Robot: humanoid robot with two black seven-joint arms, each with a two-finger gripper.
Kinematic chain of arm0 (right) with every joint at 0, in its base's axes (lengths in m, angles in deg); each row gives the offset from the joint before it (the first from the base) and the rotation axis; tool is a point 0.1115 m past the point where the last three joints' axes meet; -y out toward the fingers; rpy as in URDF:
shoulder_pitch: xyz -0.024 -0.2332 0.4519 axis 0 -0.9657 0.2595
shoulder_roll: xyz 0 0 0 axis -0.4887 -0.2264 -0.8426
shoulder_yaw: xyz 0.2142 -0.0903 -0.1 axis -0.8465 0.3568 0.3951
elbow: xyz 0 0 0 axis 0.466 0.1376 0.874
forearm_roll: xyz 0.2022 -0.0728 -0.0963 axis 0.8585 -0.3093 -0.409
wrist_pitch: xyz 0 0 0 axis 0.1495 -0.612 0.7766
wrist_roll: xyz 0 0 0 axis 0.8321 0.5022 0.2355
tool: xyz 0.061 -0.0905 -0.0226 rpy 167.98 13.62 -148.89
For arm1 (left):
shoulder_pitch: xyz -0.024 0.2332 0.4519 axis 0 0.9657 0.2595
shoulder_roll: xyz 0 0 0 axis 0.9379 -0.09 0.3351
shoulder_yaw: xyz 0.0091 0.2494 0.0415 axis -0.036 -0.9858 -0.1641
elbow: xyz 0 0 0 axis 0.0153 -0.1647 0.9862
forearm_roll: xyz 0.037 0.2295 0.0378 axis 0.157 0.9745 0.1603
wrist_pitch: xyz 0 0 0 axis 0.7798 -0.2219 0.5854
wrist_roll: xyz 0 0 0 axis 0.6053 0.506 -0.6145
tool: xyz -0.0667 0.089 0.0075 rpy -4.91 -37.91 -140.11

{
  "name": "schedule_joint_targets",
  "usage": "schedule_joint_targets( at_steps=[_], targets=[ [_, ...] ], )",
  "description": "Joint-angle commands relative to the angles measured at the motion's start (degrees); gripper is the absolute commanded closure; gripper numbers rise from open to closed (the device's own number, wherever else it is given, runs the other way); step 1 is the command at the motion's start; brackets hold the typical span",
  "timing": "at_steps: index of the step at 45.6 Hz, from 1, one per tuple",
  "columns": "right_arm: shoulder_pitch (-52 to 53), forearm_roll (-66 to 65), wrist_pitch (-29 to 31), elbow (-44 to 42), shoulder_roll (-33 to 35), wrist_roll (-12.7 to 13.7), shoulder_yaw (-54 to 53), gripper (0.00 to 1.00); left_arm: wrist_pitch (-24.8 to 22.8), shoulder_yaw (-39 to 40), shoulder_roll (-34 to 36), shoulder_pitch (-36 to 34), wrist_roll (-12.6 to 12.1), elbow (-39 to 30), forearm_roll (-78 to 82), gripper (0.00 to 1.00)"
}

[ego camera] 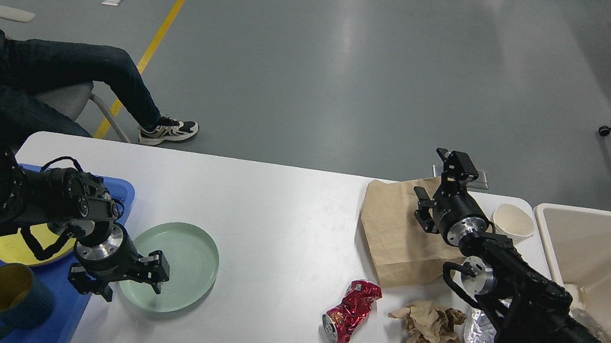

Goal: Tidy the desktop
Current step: 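Grasp the rim of the pale green plate with the left gripper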

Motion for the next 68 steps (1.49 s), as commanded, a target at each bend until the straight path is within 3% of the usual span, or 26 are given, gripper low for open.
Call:
schedule_joint_targets(
  at_steps=[1, 21, 27, 50, 62, 68],
  targets=[
    [0.0, 0.0, 0.0, 0.0, 0.0, 0.0, 0.0, 0.0, 0.1, 0.0, -0.3, 0.2, 0.0, 0.1, 0.0, 0.12],
    [0.0, 0.0, 0.0, 0.0, 0.0, 0.0, 0.0, 0.0, 1.7, 0.2, -0.1, 2.3, 0.0, 1.3, 0.0, 0.13],
    [0.0, 0.0, 0.0, 0.0, 0.0, 0.0, 0.0, 0.0, 1.8, 1.7, 0.0, 2.8, 0.0, 2.1, 0.0, 0.17],
    [0.0, 0.0, 0.0, 0.0, 0.0, 0.0, 0.0, 0.0, 0.3, 5.2, 1.2, 4.1, 0.0, 2.1, 0.0, 0.61],
    [0.0, 0.0, 0.0, 0.0, 0.0, 0.0, 0.0, 0.0, -6.6, 5.5, 2.0, 3.8, 0.1, 2.1, 0.0, 1.0],
    [0.0, 0.0, 0.0, 0.0, 0.0, 0.0, 0.0, 0.0, -7.2, 5.9, 2.5, 3.7, 0.1, 2.1, 0.0, 1.0]
  ],
)
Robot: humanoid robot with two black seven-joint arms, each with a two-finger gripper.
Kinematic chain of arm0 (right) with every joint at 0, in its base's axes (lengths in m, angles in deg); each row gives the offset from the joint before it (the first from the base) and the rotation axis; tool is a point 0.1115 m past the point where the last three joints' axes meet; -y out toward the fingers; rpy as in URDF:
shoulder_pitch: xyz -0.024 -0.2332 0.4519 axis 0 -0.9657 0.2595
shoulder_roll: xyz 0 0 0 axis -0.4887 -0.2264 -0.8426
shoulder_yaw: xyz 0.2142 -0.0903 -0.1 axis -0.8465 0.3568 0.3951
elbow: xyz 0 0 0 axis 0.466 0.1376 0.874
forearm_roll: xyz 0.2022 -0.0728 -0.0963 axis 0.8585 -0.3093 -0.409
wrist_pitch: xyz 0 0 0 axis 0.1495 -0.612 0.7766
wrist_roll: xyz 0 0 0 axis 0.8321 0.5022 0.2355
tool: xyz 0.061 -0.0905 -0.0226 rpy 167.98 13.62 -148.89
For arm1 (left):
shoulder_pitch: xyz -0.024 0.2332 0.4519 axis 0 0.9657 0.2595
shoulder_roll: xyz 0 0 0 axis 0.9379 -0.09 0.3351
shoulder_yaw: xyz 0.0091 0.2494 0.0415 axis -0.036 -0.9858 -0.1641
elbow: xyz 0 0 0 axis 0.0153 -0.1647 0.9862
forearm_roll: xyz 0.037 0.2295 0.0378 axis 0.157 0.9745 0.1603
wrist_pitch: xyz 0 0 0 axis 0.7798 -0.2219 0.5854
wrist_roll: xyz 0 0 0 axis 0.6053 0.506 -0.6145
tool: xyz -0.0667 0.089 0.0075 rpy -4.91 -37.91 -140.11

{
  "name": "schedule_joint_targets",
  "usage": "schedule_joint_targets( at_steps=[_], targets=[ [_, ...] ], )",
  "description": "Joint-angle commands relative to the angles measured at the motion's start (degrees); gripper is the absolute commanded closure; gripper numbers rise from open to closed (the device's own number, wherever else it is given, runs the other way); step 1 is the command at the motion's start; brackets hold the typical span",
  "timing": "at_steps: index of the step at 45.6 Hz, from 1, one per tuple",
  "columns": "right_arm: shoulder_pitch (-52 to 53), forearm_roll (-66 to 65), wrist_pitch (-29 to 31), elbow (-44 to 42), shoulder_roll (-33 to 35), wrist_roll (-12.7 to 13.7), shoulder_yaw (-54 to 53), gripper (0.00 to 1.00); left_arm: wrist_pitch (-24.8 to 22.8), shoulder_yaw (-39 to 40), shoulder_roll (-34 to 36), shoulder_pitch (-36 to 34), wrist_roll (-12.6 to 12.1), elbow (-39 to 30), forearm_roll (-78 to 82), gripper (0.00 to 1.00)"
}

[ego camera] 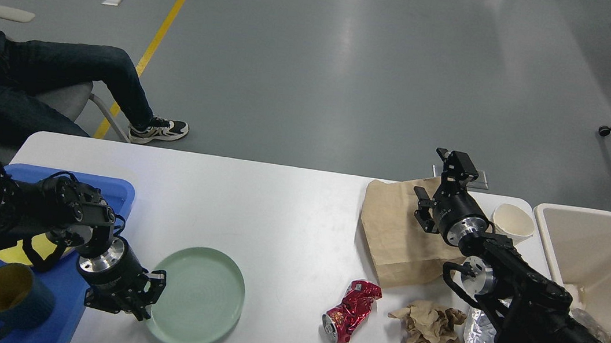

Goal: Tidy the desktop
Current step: 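Grasp the rim of the pale green plate with the left gripper, then lift the green plate and stack it onto the yellow plate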

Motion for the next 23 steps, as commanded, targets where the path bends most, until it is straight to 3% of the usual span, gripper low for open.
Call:
schedule_joint_targets(
  at_steps=[1, 13, 23],
  targets=[
    [0.0, 0.0, 0.0, 0.0, 0.0, 0.0, 0.0, 0.0, -0.6, 0.7, 0.3, -0.1, 0.0, 0.0, 0.0, 1.0],
    [0.0, 0.0, 0.0, 0.0, 0.0, 0.0, 0.0, 0.0, -1.7, 1.8, 0.4, -0.9, 0.0, 0.0, 0.0, 1.0],
    [0.0, 0.0, 0.0, 0.0, 0.0, 0.0, 0.0, 0.0, -7.1, 2.7, 5.1, -5.4, 0.0, -0.1, -0.1, 1.0]
  ],
)
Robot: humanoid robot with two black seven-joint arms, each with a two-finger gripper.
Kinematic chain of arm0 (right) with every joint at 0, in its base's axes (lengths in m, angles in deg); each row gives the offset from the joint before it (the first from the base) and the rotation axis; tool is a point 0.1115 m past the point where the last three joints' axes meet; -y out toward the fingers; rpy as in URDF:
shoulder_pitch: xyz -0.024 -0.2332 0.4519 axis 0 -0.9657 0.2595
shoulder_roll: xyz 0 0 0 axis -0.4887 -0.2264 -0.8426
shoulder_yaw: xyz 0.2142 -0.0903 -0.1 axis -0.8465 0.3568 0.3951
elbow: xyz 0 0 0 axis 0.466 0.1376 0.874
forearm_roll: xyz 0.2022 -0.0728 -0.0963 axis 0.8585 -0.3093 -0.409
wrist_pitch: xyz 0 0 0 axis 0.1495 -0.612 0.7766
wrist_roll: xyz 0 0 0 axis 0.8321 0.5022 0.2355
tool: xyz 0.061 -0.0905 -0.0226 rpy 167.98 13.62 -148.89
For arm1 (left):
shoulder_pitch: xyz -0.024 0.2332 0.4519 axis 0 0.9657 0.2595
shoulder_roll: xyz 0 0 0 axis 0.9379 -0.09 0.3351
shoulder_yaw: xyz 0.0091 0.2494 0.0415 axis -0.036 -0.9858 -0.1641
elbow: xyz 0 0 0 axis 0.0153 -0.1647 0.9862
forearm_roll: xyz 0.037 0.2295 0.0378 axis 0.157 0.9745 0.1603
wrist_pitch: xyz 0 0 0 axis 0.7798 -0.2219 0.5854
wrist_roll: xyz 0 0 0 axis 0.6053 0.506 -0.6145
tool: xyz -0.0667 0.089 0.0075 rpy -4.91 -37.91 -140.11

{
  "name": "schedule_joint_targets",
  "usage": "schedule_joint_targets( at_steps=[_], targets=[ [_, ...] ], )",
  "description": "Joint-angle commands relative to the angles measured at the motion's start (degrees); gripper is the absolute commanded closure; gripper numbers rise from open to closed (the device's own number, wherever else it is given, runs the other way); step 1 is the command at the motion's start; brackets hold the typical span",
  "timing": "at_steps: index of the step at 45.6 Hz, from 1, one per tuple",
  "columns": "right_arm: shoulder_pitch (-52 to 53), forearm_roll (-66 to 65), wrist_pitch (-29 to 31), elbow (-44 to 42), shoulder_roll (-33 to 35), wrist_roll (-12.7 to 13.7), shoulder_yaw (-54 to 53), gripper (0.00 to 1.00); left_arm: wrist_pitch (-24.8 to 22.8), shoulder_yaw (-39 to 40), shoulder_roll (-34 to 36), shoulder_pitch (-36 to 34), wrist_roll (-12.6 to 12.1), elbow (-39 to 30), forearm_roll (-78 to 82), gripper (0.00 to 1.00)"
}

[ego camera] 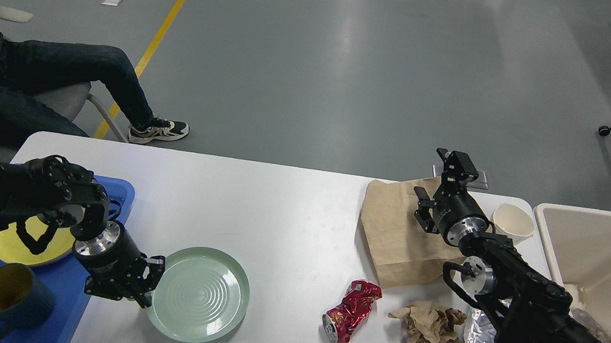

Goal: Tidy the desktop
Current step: 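Lift the green plate and stack it onto the yellow plate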

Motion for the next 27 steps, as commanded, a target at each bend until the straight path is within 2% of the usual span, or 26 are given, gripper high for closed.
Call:
schedule_joint_targets(
  at_steps=[1, 9, 16, 27],
  targets=[
    [0.0, 0.0, 0.0, 0.0, 0.0, 0.0, 0.0, 0.0, -2.8, 0.6, 2.5, -2.6, 0.0, 0.0, -0.1, 1.0],
    [0.0, 0.0, 0.0, 0.0, 0.0, 0.0, 0.0, 0.0, -5.8, 0.6, 5.7, -5.7, 0.0, 0.0, 0.0, 1.0],
    [0.0, 0.0, 0.0, 0.1, 0.0, 0.0, -0.1, 0.0, -7.5, 0.5, 13.9, -6.5, -0.1, 0.2, 0.3, 1.0],
    [0.0, 0.0, 0.0, 0.0, 0.0, 0.0, 0.0, 0.0, -7.4, 0.0, 24.9, -5.5, -0.2, 3.4, 1.0, 1.0]
  ],
)
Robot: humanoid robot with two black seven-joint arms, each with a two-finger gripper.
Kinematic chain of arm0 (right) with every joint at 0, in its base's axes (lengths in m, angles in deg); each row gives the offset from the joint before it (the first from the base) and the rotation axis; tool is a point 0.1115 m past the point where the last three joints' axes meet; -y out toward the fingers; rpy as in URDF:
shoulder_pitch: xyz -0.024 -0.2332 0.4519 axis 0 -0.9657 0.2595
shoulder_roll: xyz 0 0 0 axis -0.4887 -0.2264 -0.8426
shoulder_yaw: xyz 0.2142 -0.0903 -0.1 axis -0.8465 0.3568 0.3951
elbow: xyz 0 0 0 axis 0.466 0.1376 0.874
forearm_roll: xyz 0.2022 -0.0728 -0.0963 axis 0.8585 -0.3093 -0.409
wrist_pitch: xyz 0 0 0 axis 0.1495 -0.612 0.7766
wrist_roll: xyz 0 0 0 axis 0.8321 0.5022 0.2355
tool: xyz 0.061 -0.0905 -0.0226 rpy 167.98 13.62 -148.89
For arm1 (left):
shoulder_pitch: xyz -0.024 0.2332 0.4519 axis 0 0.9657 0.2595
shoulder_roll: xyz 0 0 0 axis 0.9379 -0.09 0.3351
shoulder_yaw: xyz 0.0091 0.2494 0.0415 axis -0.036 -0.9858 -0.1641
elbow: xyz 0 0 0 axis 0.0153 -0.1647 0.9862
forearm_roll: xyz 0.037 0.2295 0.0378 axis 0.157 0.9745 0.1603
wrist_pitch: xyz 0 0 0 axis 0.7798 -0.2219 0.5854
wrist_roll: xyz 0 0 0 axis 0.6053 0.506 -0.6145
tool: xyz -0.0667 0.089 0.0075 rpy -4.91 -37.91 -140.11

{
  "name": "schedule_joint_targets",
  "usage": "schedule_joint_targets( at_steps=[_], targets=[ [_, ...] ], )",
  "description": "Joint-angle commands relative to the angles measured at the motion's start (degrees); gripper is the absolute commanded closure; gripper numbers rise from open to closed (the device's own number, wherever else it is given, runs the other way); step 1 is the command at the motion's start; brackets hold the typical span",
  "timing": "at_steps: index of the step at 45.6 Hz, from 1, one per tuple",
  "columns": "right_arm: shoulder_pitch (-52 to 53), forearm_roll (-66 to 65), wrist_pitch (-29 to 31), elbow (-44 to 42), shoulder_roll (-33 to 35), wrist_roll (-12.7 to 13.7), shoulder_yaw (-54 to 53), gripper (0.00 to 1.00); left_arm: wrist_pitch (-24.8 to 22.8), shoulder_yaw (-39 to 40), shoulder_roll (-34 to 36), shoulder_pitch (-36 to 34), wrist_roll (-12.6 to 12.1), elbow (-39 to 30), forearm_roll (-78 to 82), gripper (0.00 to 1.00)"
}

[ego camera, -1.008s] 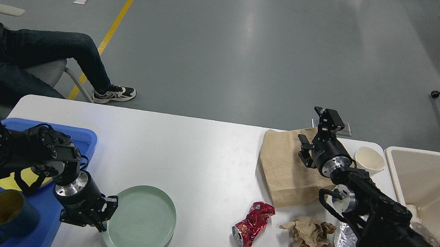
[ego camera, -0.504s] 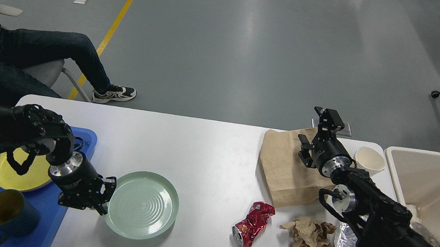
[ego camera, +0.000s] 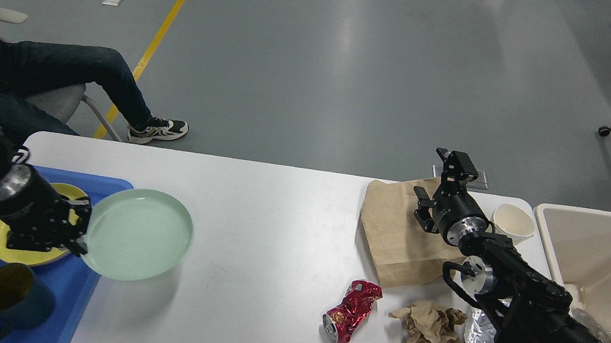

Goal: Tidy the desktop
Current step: 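Lift the green plate and stack it onto the yellow plate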

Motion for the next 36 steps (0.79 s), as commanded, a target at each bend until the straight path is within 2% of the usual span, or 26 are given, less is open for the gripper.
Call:
schedule_joint_targets(
  at_steps=[1, 11, 23, 36],
  targets=[
    [0.0, 0.0, 0.0, -0.1, 0.0, 0.0, 0.0, 0.0, 0.1, -0.3, 4.6, 0.9, 0.0, 2.2, 0.1, 1.0],
    [0.0, 0.0, 0.0, -0.1, 0.0, 0.0, 0.0, 0.0, 0.5, -0.2, 9.5, 2.8, -0.1, 6.2, 0.1, 1.0],
    [0.0, 0.0, 0.0, -0.1, 0.0, 0.0, 0.0, 0.0, 0.7, 0.4, 9.6, 8.3, 0.0, 14.5, 0.1, 1.0],
    [0.0, 0.0, 0.0, -0.1, 0.0, -0.1, 0.0, 0.0, 4.0, 0.7, 8.6, 9.5, 0.0, 15.8, 0.0, 1.0]
  ],
)
